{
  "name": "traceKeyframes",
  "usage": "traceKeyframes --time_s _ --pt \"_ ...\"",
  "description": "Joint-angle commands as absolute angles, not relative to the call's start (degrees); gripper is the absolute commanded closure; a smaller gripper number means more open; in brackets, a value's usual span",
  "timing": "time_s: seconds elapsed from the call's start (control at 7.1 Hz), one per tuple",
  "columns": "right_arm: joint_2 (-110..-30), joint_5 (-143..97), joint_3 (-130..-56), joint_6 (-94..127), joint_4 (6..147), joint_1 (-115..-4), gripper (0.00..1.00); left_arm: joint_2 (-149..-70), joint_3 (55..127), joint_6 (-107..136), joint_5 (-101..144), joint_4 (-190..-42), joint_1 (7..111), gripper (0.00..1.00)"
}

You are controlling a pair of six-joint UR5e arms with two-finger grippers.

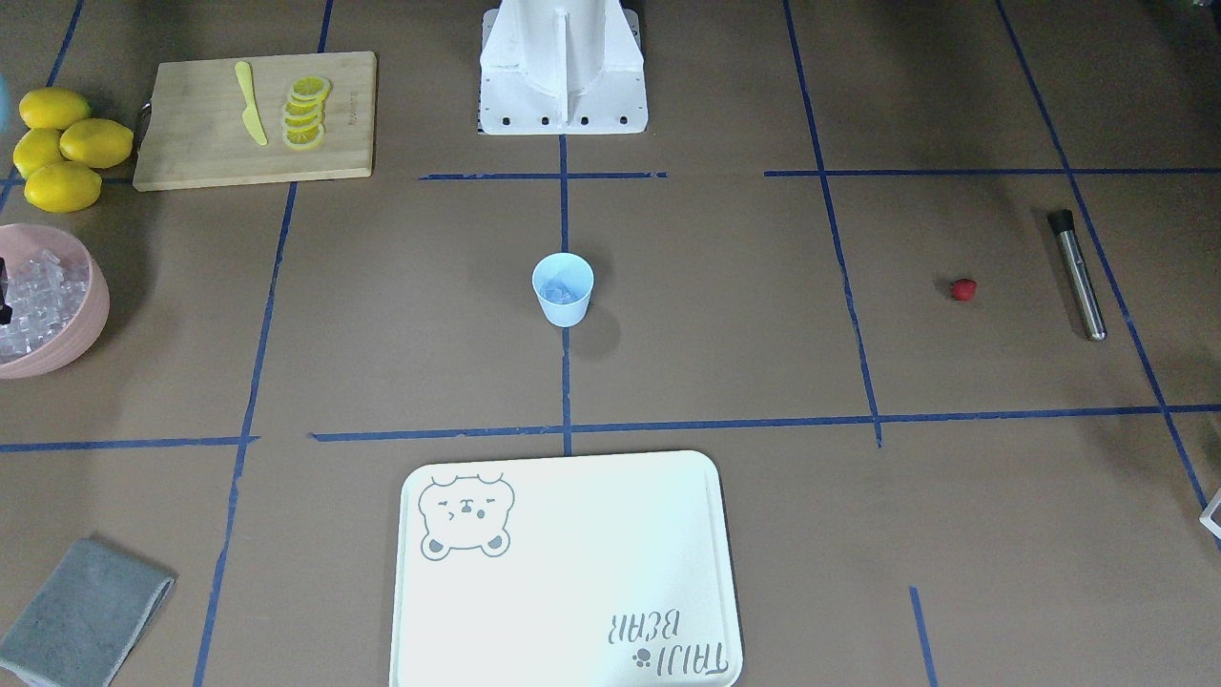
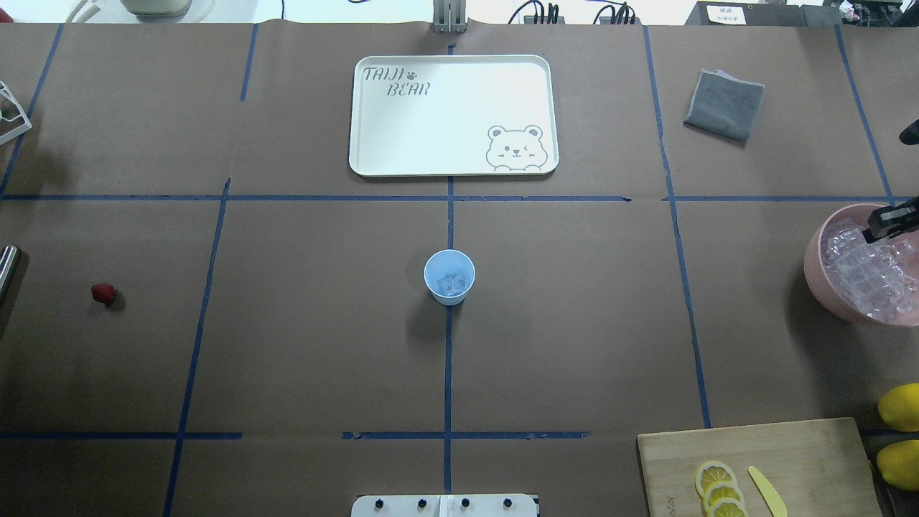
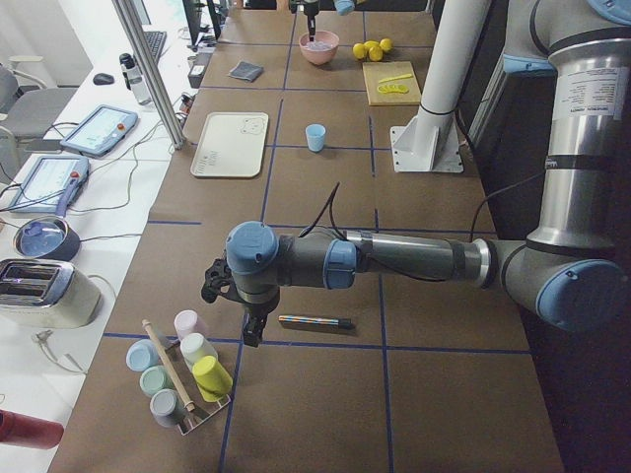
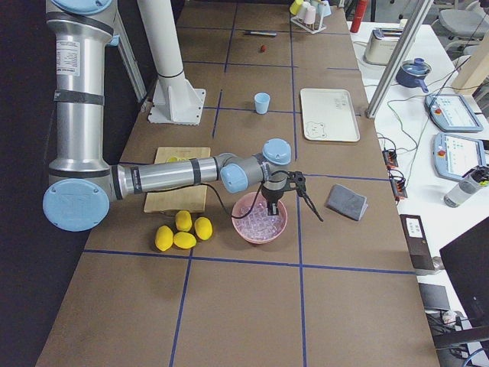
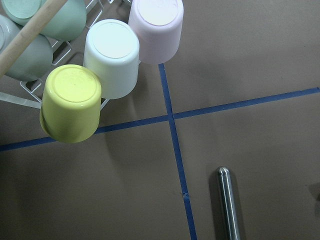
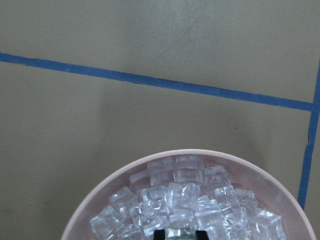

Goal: Mash ice and strawberries in cup
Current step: 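Lower the right gripper into the bowl and grasp a third ice cube, then carry the ice cube with the right gripper over the cup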

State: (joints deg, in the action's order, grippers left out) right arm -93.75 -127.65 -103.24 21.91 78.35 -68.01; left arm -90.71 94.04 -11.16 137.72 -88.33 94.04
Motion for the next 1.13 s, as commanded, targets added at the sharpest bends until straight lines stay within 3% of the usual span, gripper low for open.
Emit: traceKeyframes --time_s 0.0,0.28,0.56,0.99 --pt "-92.0 -127.6 -113.0 22.5 88.5 -68.7 1.0 -90.7 94.0 -11.2 137.7 -88.3 94.0 0.0" --pt "-82.3 -127.9 -115.5 25.9 95.8 -65.7 1.0 -90.6 93.8 -11.2 137.7 -88.3 94.0 0.0" --pt "-69.2 -127.3 -115.1 42.1 100.4 -55.7 1.0 -90.6 93.3 -11.2 137.7 -88.3 94.0 0.0" --pt "-52.9 -116.0 -107.9 66.4 101.4 -38.5 1.0 -90.6 93.0 -11.3 137.7 -88.3 94.0 0.0"
